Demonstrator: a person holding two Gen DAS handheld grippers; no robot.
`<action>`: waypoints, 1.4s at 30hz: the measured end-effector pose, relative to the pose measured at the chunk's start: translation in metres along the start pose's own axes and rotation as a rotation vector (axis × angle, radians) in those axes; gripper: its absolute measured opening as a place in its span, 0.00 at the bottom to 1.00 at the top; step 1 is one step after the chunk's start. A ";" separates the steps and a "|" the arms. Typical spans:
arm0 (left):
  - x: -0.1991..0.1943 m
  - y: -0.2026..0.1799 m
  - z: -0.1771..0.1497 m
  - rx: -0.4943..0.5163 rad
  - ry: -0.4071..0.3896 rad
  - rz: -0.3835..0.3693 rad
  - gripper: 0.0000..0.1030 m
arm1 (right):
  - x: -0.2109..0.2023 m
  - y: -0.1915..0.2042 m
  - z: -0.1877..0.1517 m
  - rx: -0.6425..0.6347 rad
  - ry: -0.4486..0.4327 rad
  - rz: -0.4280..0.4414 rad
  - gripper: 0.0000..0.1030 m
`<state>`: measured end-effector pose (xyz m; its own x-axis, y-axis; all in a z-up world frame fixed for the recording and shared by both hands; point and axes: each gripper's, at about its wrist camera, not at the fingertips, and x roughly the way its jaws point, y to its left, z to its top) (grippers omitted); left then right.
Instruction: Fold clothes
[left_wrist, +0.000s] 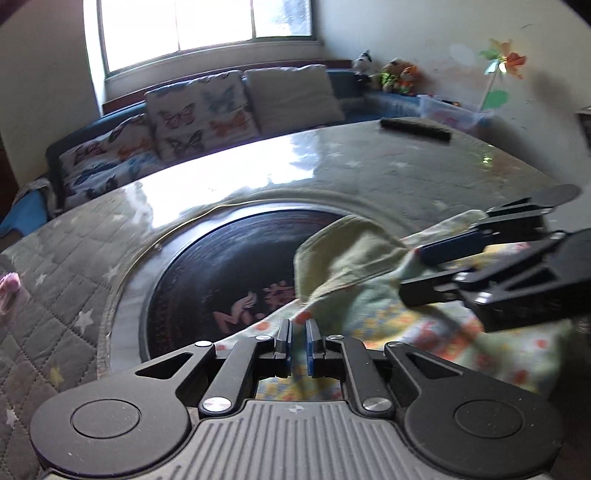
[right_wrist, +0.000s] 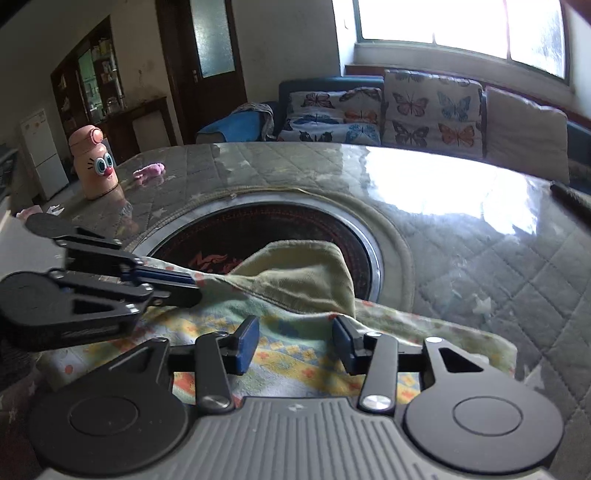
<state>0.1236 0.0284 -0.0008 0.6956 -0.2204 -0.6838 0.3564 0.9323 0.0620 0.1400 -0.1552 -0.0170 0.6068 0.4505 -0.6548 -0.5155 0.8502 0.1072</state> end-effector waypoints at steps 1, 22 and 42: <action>0.000 0.002 -0.001 -0.005 -0.001 0.008 0.09 | -0.005 0.001 0.001 0.005 -0.015 -0.002 0.47; -0.054 -0.021 -0.027 0.003 -0.083 0.056 0.68 | -0.053 -0.012 -0.035 0.044 -0.055 -0.087 0.66; -0.074 -0.057 -0.058 0.072 -0.142 0.148 0.83 | -0.078 0.044 -0.068 -0.136 -0.108 -0.140 0.85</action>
<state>0.0155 0.0077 0.0042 0.8223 -0.1258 -0.5549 0.2842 0.9357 0.2090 0.0290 -0.1719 -0.0122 0.7359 0.3632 -0.5715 -0.4937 0.8654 -0.0857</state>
